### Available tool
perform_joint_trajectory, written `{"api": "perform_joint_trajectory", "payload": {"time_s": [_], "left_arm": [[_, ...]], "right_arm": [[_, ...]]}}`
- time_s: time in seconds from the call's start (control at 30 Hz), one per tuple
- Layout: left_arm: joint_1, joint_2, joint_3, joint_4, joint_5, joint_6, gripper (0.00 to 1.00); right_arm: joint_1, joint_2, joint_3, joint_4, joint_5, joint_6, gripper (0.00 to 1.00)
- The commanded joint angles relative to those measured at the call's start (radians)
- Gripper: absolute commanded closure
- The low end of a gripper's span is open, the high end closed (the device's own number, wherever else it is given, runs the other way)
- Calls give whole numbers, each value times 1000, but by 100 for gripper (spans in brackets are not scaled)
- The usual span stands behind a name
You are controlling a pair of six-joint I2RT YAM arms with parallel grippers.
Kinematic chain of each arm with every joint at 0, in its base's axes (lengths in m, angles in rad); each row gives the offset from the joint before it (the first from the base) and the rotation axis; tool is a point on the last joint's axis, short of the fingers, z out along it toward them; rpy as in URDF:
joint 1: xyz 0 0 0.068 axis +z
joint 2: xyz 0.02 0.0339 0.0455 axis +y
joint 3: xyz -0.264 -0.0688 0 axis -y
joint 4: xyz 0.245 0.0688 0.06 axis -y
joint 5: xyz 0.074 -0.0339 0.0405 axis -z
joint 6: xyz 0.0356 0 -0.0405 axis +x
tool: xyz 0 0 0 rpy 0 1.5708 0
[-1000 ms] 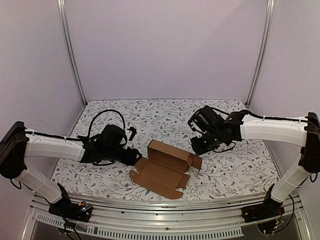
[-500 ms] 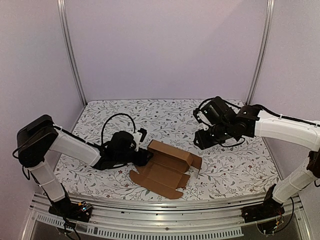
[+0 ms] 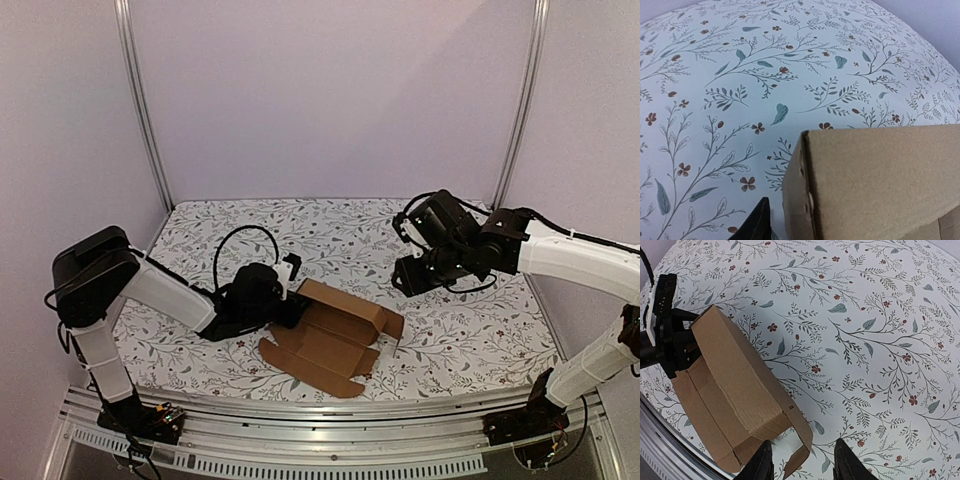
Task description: Fold the paper box
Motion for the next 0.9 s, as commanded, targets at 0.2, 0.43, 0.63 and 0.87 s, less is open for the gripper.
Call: {"api": "perform_joint_trajectory", "payload": {"time_s": [0.2, 0.43, 0.63, 0.87], "left_arm": [[-21, -7, 15, -16, -33, 17, 69], [-36, -7, 8, -23, -61, 5, 71], [-38, -18, 11, -61, -89, 0, 74], [-38, -21, -1, -50, -94, -8, 78]], "right_arm": [[-7, -15, -2, -15, 15, 5, 60], [-6, -16, -2, -15, 12, 5, 60], [-7, -20, -6, -15, 8, 10, 60], [-7, -20, -3, -13, 4, 10, 60]]}}
